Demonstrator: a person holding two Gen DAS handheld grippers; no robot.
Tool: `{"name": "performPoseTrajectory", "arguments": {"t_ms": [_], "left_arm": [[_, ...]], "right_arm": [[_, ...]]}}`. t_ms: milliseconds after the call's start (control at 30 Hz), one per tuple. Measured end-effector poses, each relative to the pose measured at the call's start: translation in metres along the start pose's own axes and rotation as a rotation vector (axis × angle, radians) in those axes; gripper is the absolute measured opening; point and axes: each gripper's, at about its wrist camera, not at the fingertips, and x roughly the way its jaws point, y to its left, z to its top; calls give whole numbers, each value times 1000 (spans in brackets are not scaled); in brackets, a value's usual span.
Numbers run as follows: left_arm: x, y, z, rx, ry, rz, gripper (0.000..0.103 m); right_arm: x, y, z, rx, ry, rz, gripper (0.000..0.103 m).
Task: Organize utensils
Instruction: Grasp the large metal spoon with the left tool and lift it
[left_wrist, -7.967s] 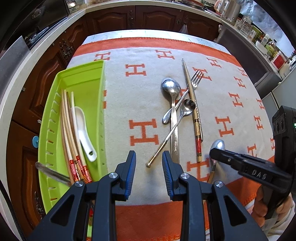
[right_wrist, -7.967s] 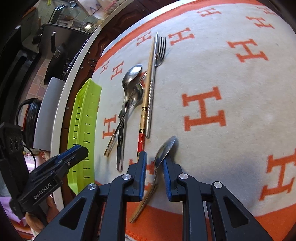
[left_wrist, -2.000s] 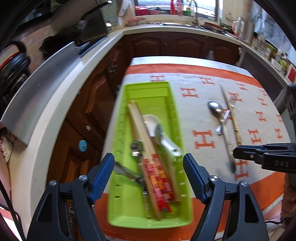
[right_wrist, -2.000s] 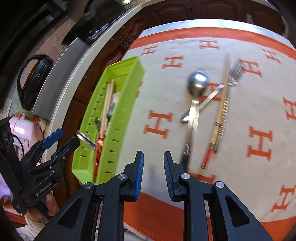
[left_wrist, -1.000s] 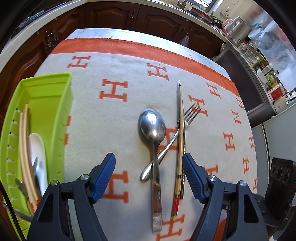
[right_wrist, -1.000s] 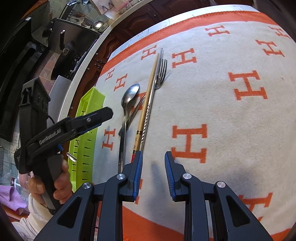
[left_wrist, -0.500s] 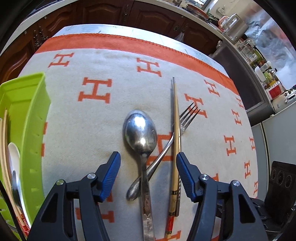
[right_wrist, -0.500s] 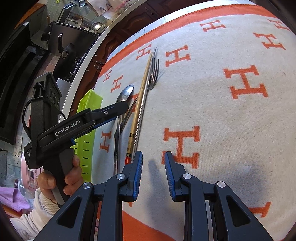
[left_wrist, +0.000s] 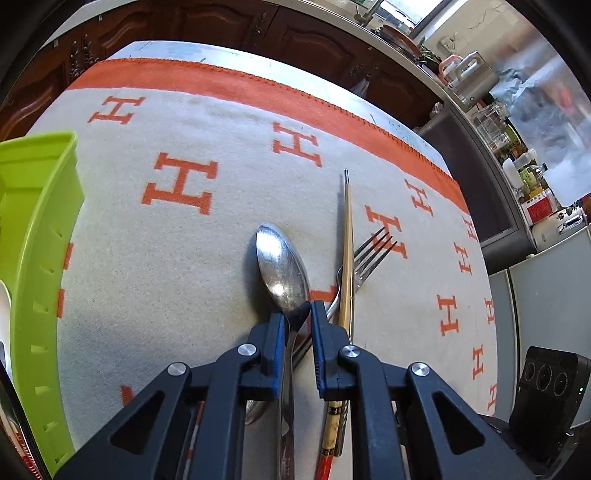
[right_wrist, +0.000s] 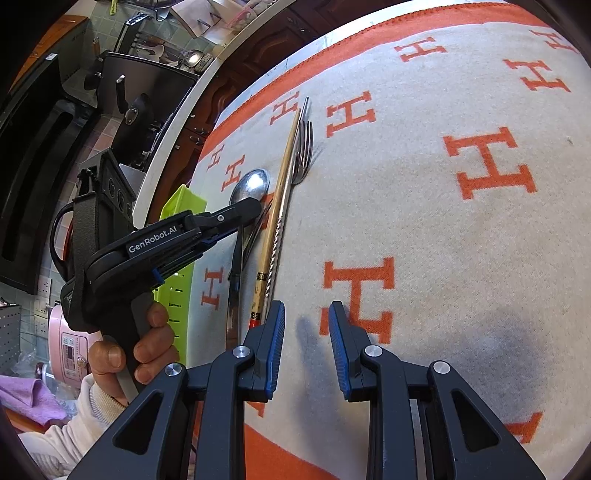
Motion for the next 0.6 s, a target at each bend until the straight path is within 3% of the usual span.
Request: {"name": "performPoseTrajectory", "arguments": {"t_ms": [367,467,600], "left_arm": [[2,-17,-1,85,-19,85,8],[-3,-14,-1,67,-1,46,2],[-19,-11,-6,61,-21,15,1]], "right_arm": [[-2,1,-1,-2,-4,-7,25],[-2,1,-1,-5,-3,-14,25],[0,6,0,-19,-2,-36,25]]}}
